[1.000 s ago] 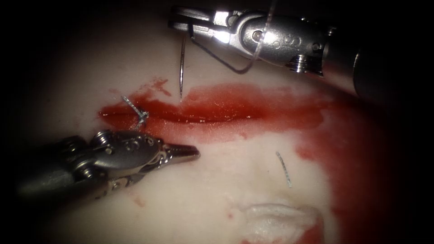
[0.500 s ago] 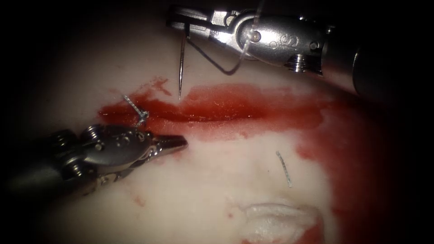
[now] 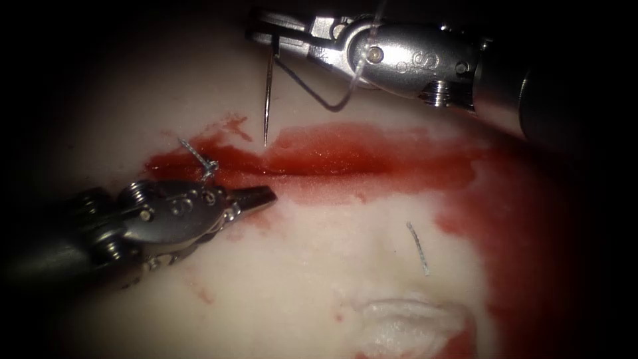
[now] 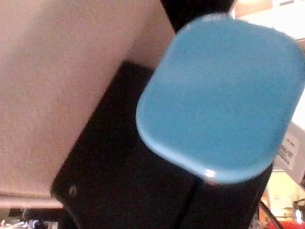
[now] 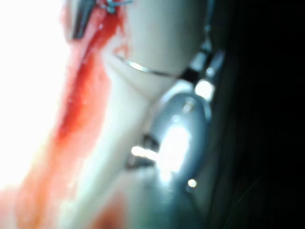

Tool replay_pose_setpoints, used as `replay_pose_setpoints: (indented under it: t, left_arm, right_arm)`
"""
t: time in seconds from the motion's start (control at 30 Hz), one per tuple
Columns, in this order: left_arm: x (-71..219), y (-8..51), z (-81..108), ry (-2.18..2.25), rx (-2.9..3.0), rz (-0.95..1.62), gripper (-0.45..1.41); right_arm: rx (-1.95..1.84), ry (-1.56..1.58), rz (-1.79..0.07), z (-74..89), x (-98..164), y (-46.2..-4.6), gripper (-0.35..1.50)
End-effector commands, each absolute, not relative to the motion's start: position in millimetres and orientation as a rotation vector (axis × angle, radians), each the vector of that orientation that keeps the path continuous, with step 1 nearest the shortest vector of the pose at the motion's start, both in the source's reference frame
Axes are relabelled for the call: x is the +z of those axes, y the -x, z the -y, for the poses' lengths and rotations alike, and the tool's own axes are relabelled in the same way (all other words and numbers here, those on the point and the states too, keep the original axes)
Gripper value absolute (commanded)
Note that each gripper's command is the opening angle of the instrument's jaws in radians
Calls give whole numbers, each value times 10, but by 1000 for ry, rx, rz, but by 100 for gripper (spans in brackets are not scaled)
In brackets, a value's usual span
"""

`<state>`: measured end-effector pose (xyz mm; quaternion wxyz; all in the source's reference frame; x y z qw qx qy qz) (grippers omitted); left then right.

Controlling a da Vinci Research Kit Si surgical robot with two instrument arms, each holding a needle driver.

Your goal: Wound Closure

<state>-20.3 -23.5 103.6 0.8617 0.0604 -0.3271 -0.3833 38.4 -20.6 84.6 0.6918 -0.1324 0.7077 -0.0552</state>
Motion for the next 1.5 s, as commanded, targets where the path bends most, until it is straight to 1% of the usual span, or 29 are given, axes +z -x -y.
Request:
replay_pose_setpoints:
  t: [0.03, 0.2, 1.5]
  left_arm:
    - [1041, 208, 229, -136, -793, 668, -45]
    - [1059, 207, 241, -177, -769, 610, -45]
    - [1038, 205, 227, -207, -810, 607, -45]
  right_arm:
    - [-124, 302, -1583, 196, 845, -392, -35]
    - [-149, 297, -1583, 202, 843, -394, -35]
    - [-217, 341, -1528, 210, 853, -398, -35]
